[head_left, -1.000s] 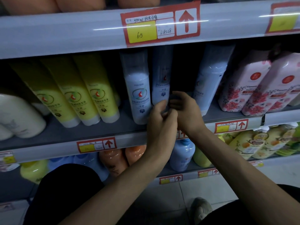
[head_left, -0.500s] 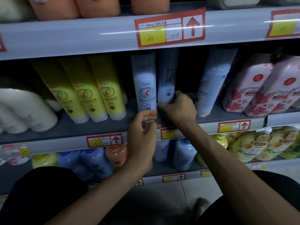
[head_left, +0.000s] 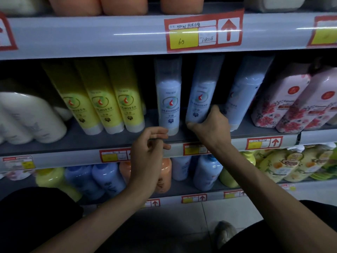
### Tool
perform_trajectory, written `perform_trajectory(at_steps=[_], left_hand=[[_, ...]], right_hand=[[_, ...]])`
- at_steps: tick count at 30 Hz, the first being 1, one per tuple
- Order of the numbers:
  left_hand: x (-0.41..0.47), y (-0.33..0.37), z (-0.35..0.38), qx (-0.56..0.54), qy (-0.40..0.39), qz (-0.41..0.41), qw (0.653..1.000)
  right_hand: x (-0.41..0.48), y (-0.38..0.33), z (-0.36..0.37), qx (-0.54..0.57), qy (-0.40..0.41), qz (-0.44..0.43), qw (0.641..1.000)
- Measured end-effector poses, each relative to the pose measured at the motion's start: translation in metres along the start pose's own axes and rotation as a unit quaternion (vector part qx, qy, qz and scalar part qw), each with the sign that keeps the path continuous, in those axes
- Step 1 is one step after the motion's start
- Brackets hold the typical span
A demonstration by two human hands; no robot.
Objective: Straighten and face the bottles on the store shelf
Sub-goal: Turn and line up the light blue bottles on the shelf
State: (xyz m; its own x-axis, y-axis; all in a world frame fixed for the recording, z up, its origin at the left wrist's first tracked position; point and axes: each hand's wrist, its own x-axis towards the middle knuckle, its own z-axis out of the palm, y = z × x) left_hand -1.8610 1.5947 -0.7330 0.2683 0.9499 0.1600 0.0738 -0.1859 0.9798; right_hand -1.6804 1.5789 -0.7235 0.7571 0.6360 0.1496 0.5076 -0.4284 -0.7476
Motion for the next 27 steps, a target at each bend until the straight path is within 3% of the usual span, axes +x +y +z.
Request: perform_trajectory(at_steps=[11,18,27], left_hand=[[0.001,-0.009,-0.011,0.012,0.006,-0.003,1.0],[0.002,-0.012,-0.012,0.013,-0.003,-0.006,1.0],[0.005,-0.003,-0.01,0.014,-0.051,0.017,0.998]], right_hand=[[0.006,0.003,0.002,0.066,-0.015,-0.009,0.998],[0.01,0.011,0.003,0.076,-0.034,-0.068,0.994],[0.015,0.007,0.015,0.023,0.0,-0.019,1.0]])
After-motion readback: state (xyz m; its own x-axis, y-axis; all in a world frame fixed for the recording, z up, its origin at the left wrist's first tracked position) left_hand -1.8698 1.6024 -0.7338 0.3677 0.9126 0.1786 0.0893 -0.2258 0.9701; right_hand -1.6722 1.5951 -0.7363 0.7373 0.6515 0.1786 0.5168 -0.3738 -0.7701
